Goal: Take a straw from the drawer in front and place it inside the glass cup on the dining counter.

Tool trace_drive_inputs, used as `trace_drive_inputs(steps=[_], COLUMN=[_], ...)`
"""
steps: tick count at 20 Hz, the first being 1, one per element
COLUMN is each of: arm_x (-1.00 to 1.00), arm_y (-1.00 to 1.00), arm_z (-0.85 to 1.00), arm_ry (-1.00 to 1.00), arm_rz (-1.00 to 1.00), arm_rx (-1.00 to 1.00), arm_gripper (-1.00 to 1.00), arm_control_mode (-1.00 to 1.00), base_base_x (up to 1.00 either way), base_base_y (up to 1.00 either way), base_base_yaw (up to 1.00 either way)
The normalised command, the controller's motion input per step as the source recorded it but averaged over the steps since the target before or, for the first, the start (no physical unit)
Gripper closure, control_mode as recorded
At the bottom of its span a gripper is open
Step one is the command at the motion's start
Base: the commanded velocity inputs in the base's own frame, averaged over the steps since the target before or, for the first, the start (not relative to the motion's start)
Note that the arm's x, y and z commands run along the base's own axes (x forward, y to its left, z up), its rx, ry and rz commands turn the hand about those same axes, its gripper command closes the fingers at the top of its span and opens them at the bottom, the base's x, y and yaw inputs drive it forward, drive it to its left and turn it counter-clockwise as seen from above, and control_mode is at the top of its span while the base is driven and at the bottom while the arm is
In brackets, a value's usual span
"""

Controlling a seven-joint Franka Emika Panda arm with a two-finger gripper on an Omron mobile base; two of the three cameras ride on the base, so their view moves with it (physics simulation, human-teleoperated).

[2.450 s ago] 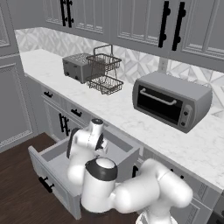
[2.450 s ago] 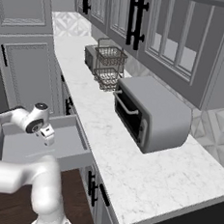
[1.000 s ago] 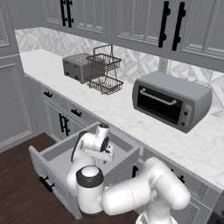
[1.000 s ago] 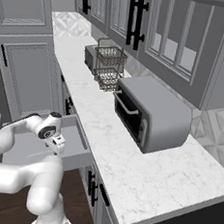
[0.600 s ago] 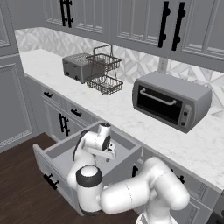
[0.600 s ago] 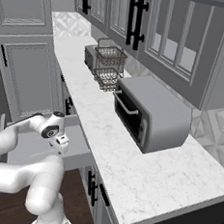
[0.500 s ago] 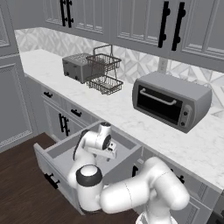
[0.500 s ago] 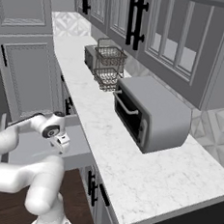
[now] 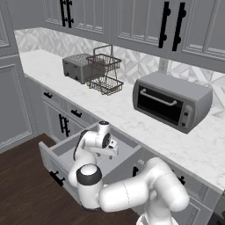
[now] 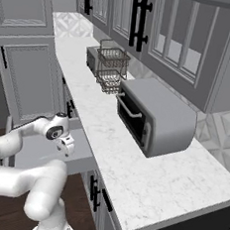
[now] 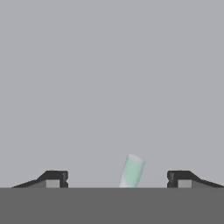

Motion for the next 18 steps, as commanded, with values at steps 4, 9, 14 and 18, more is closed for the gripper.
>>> trace_drive_inputs(steps=[4,9,14,18], arm_x=[-0.04,-0.14,-0.38,-0.37], arm_y=[0.05,-0.01,-0.02,0.24], arm_z=[-0.75,-0.91,-0.95,-0.77], arm_ry=[0.00,-0.01,-0.09,-0.14], arm_rz=[0.00,0.00,0.00,0.00], arm_rx=[0.00,0.16,0.16,0.03], arm_gripper=[1.00,1.00,1.00,1.00], arm_control_mode=[-1.00,-1.00,-1.00,-1.00], base_base_x=[0.00,0.00,0.00,0.00], base_base_y=[0.00,0.00,0.00,0.00], base_base_yaw=[0.00,0.00,0.00,0.00])
